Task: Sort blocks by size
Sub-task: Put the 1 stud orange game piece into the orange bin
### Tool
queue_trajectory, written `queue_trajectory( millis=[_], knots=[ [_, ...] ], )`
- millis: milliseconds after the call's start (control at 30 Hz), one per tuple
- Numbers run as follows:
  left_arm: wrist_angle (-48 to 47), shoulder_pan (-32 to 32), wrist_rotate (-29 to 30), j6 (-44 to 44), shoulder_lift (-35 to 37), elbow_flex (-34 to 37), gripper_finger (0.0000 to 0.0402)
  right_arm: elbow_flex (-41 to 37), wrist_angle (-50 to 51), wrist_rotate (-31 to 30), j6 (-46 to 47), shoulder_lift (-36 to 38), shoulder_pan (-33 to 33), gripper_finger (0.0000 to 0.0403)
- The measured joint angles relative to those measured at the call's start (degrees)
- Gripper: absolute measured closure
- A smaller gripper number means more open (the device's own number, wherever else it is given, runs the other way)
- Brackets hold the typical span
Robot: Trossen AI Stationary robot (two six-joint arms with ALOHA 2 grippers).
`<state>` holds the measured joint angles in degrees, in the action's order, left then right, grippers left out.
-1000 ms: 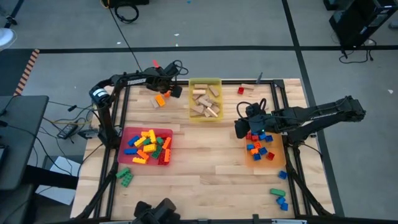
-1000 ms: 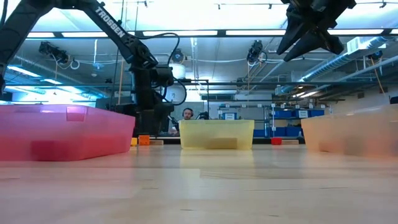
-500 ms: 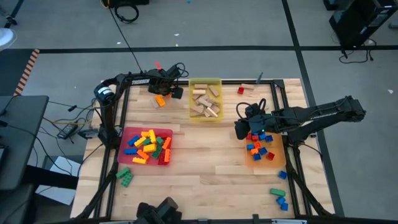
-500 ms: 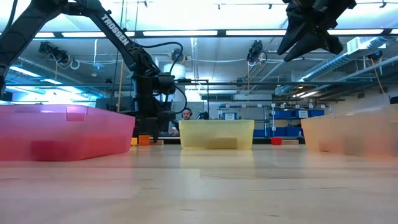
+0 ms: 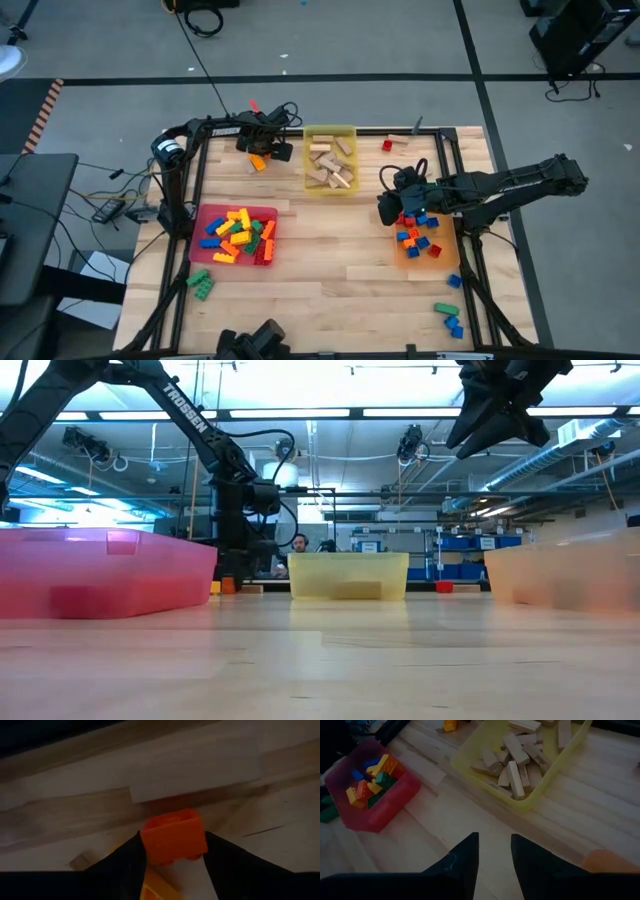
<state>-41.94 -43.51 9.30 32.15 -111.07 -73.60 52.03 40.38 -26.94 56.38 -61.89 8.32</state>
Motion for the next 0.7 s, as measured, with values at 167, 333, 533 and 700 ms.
queue_trajectory(
  millis=[167, 333, 533, 700],
  knots=[
    [-0.26, 0.00, -0.01, -0.08, 0.00, 0.00, 0.0232, 0.00, 0.02, 0.02, -1.08, 0.00, 0.00, 0.0275],
    [-0.21, 0.04, -0.02, -0.11, 0.01, 0.02, 0.0239, 0.00, 0.02, 0.04, -2.03, 0.00, 0.00, 0.0275],
    [0.82, 0.04, -0.04, 0.07, 0.00, 0.00, 0.0234, 0.00, 0.02, 1.59, -2.36, 0.00, 0.00, 0.0275],
    [2.59, 0.04, -0.17, 0.99, 0.02, 0.01, 0.0232, 0.00, 0.02, 1.72, -2.38, 0.00, 0.00, 0.0275]
  ],
)
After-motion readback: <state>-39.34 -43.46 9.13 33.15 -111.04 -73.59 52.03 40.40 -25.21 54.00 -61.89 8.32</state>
